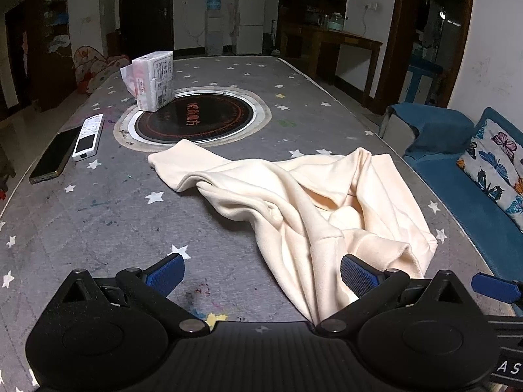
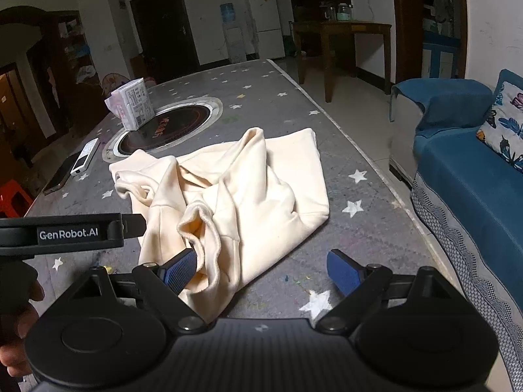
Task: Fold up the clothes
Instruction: 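Move both grippers toward the crumpled cream sweatshirt on the table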
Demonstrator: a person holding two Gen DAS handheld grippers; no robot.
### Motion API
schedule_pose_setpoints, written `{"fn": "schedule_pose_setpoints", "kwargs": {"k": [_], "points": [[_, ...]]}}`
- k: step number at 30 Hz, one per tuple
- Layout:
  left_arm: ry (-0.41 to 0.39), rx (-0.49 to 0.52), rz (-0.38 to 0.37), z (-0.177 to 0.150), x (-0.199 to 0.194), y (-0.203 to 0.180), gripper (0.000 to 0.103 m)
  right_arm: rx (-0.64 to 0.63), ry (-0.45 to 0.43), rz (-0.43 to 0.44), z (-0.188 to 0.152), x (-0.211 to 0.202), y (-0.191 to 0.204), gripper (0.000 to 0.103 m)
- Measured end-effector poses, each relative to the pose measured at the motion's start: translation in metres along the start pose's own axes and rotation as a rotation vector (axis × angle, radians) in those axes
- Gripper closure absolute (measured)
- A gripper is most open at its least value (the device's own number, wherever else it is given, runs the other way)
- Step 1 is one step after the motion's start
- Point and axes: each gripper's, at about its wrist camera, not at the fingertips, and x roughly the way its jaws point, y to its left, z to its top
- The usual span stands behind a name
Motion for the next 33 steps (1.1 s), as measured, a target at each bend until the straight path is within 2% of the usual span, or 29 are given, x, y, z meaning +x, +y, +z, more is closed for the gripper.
{"fn": "schedule_pose_setpoints", "kwargs": {"k": [33], "points": [[0.008,0.040,0.003,-0.001,0.007,-0.012,0.000,0.009,-0.001,0.019,-0.003,0.003,-0.001,0.014]]}}
